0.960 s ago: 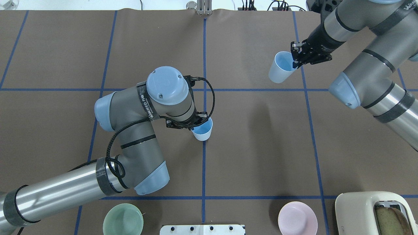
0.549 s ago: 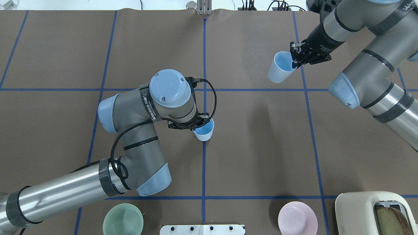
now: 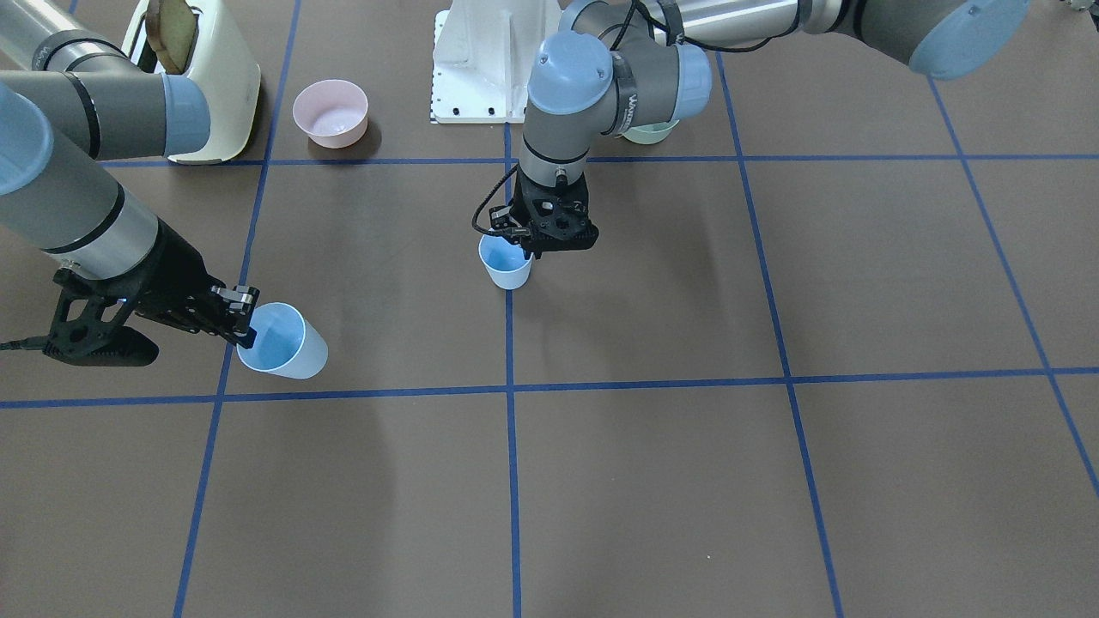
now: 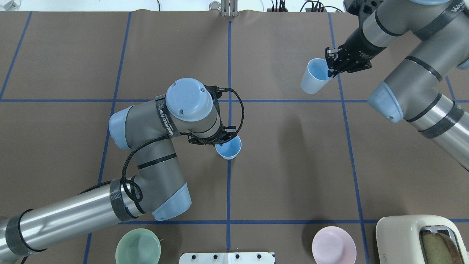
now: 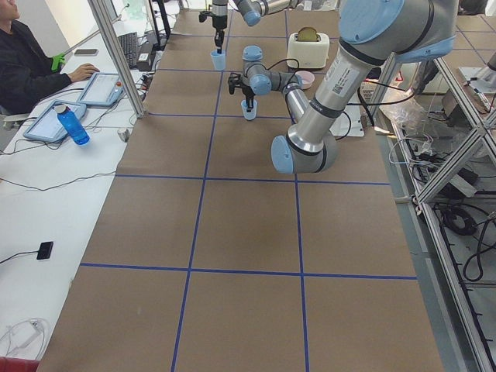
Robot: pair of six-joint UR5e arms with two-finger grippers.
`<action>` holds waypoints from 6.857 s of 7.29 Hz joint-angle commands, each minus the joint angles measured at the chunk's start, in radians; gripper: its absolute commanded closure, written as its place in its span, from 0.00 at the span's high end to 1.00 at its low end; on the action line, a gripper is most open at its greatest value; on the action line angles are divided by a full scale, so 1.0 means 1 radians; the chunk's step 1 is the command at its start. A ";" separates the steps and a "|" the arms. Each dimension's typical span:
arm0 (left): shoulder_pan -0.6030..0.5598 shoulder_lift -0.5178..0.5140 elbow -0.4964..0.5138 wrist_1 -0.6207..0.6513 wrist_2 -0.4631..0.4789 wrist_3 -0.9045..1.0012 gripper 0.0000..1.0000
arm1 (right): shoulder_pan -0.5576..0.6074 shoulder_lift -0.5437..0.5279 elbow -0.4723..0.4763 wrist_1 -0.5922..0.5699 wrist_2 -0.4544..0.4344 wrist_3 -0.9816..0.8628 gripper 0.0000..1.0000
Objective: Stack blue cups with both arms
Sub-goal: 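Carry the left-held cup to the centre while the right gripper lifts its cup, then release the centre cup and raise the left gripper while the right carries its cup, then lower the right-held cup into the cup at the centre while the left arm withdraws, then open the right gripper to release the nested cup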
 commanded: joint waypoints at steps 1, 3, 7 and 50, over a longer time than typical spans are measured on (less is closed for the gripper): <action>0.000 0.001 -0.005 -0.001 0.000 0.002 0.90 | 0.000 0.001 0.000 0.000 0.000 -0.001 0.00; -0.006 0.004 -0.037 0.005 -0.008 0.005 0.97 | 0.000 0.016 0.003 -0.005 -0.003 0.011 0.00; -0.217 0.172 -0.337 0.173 -0.200 0.236 0.98 | -0.063 0.031 0.044 -0.021 -0.046 0.101 0.00; -0.706 0.650 -0.330 -0.092 -0.371 0.889 0.98 | -0.476 0.261 0.126 -0.267 -0.423 0.429 0.19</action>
